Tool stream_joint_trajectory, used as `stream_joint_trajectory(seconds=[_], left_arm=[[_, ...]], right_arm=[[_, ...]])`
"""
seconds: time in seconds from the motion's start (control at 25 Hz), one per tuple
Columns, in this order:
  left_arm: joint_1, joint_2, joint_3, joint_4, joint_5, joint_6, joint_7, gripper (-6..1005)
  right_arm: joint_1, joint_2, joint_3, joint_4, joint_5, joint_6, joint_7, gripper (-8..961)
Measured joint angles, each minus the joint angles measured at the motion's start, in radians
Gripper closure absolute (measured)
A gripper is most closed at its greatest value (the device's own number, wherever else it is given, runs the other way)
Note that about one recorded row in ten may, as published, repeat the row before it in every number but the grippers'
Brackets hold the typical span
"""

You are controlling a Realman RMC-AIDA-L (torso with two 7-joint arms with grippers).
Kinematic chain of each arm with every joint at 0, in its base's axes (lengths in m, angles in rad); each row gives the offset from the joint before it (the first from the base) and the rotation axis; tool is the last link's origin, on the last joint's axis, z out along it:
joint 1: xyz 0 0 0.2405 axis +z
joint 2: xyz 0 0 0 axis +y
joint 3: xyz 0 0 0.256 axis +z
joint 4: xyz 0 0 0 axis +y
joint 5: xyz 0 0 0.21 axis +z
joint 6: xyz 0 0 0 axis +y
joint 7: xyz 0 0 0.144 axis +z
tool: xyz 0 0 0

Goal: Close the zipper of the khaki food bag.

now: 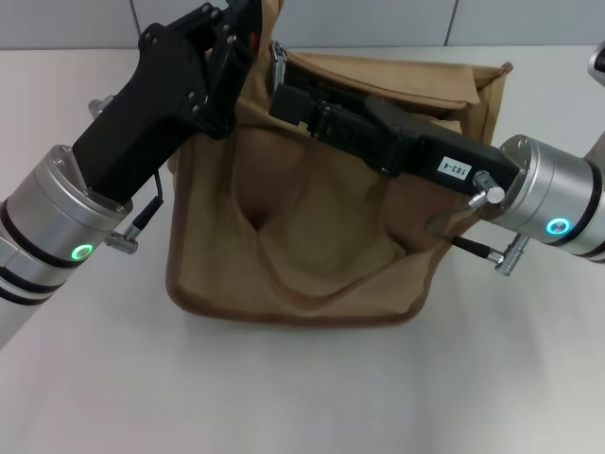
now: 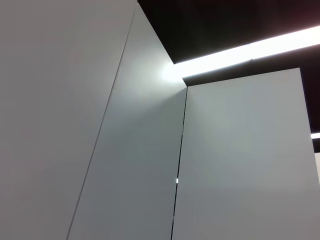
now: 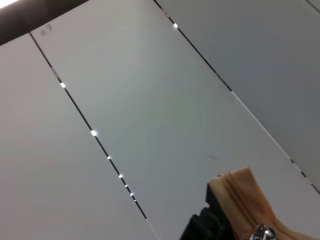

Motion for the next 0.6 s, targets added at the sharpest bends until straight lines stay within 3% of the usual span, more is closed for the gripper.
stream_joint_trajectory(seconds=[0.6], left_arm=[[0.006,0.0,-0.001,-0.005,0.0,-0.011,0.0,898]], right_arm=[[0.016,0.0,0.0,0.006,0.002,0.018,0.0,473]])
